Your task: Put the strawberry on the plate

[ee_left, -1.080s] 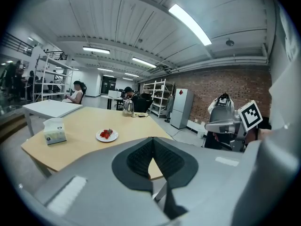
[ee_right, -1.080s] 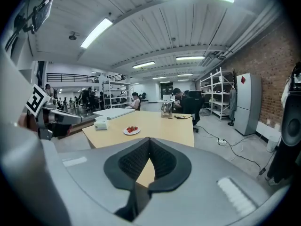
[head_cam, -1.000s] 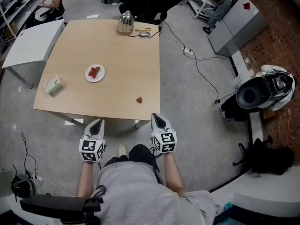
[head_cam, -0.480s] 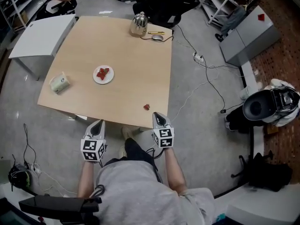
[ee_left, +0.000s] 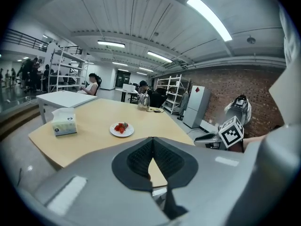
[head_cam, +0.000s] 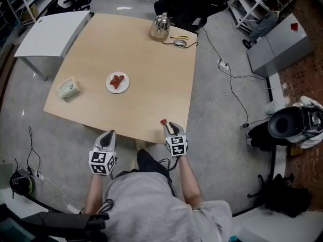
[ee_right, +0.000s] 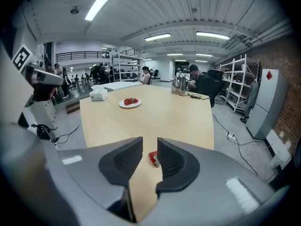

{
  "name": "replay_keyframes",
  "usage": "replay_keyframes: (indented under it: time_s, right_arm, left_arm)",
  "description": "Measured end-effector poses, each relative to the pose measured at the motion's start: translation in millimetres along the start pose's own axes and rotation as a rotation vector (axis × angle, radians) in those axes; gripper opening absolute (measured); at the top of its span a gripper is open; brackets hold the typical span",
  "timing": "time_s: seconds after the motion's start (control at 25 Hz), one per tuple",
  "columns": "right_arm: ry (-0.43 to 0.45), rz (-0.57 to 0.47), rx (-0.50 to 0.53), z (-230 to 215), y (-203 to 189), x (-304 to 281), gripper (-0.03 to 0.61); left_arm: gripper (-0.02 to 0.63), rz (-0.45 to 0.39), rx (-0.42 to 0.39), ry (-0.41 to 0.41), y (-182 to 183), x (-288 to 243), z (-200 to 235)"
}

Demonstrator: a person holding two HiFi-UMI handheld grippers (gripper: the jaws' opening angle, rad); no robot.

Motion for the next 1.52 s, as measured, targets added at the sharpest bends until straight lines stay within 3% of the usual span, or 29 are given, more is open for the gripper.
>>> replay_keyframes:
  time_s: [0.36,0.8,1.52]
  right_arm:
    - [0.038,0.132,-0.008,-9.4,-30.7,-43.0,0.171]
    - [0.082,0.216,-0.003,-11.7,-49.0,-75.2,0.244]
    - [0.080,0.225,0.020,-14.9,-52.2,-81.5,0.188]
  left_arm:
    - [0.020,0.043,0.022,0.017,-3.4,-15.9,6.7]
    - [0.020,0.078,0.041,0.036,-3.2,-35.2,11.7]
    - [0.020,0.079,0.057,0.057,-2.9,-39.8,12.2]
Point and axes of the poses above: the fingertips, and each gripper's own axes: x backward along the fingers, z to its left, y out of its top, the point moved 2 cm from there along x, backward along the fingers, and after that the axes turned 1 degree about z, right-handed, at the moved point
